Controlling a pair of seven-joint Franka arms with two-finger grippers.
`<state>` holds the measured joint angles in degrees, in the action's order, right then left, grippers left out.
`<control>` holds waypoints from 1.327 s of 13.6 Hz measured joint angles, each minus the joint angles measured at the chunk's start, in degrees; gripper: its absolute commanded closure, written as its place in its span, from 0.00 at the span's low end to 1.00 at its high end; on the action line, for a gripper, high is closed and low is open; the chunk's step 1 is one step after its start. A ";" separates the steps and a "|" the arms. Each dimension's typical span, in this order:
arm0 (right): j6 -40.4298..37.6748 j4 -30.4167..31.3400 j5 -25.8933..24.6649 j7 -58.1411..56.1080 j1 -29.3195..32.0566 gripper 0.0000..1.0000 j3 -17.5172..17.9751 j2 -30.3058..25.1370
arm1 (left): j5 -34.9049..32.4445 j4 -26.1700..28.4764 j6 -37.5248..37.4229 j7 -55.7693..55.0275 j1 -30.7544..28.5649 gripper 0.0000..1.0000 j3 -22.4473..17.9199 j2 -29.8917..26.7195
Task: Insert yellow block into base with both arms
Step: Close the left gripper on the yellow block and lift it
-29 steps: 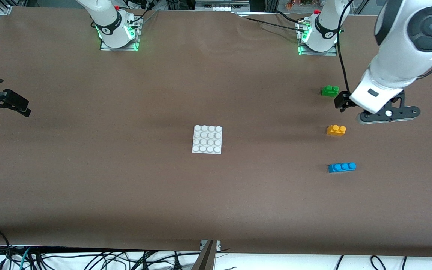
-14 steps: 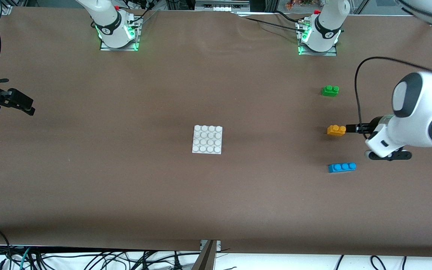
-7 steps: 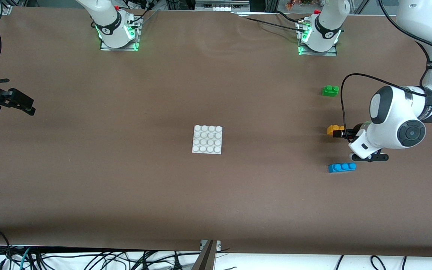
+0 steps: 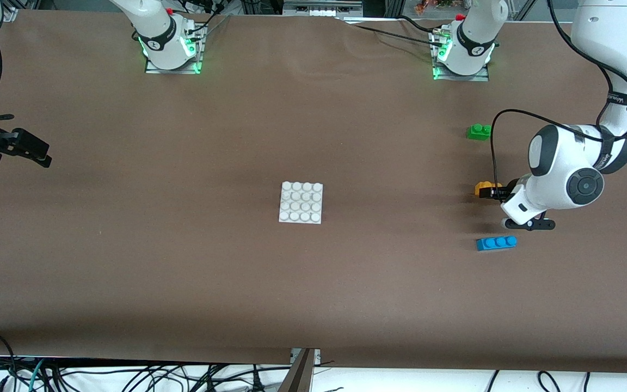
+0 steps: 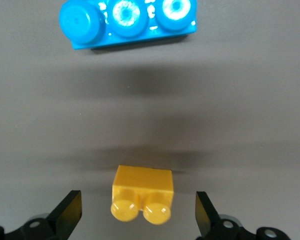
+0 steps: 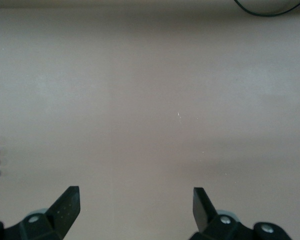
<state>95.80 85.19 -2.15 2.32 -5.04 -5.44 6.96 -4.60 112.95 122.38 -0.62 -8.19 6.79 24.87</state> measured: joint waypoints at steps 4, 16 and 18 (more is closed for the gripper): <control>-0.04 0.00 0.00 0.00 0.00 0.00 0.00 0.00 | 0.00 2.27 1.40 1.26 -1.11 0.00 0.02 0.01; -0.10 0.08 0.00 0.00 0.00 0.00 0.00 0.00 | 0.00 3.69 3.15 1.26 -1.10 0.00 0.52 1.51; -0.10 0.10 0.00 0.00 0.00 0.00 0.00 0.00 | 0.00 3.71 3.88 1.26 -1.10 0.00 0.52 2.21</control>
<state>95.70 85.29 -2.15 2.32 -5.04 -5.44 6.96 -4.60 116.66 126.25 0.65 -9.29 7.31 27.08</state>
